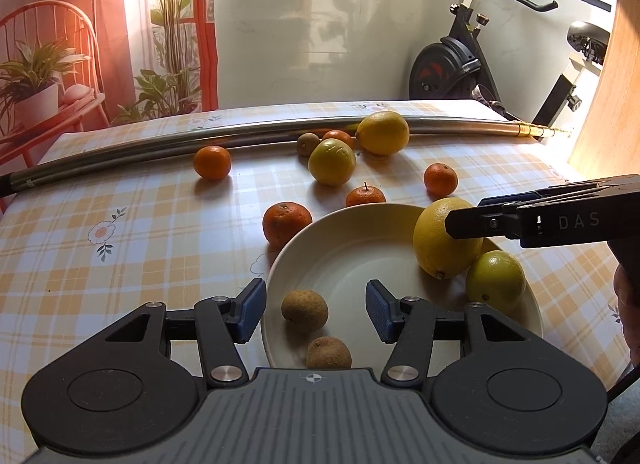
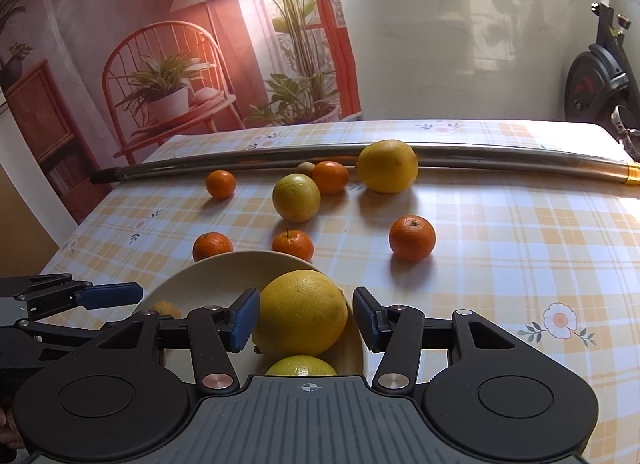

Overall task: Organize fruits
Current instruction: 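Open the right gripper to set the grapefruit in the plate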

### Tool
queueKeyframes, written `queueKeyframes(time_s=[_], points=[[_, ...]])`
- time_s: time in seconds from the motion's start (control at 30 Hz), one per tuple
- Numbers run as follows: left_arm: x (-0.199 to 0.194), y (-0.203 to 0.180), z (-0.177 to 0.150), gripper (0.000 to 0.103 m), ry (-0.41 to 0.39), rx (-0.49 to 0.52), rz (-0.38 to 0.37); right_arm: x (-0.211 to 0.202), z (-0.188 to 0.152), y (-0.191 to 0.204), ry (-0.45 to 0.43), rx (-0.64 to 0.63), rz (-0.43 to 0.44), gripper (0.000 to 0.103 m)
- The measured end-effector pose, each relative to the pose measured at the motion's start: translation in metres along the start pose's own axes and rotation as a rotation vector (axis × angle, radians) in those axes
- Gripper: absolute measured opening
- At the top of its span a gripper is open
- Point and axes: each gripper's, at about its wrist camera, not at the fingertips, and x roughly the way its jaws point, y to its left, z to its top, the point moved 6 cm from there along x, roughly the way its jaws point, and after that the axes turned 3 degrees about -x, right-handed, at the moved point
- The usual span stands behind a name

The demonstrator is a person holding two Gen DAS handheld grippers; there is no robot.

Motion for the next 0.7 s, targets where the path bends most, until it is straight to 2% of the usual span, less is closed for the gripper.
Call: queueKeyframes(time_s=[0.2, 0.37, 0.7], points=[[-0.004, 0.003, 0.003, 0.07, -0.014, -0.038, -0.012, -0.008, 0.004, -0.003, -0.036, 0.011, -0.011, 0.051], [-0.005, 0.005, 0.006, 0.074, -0.026, -0.061, -0.012, -0.012, 0.007, -0.009, -0.055, 0.027, -0.031, 0.051], [-0.007, 0.011, 0.008, 0.076, -0.033, -0.092, 0.015, -0.013, 0.005, -0.021, -0.065, 0.059, -0.059, 0.051]])
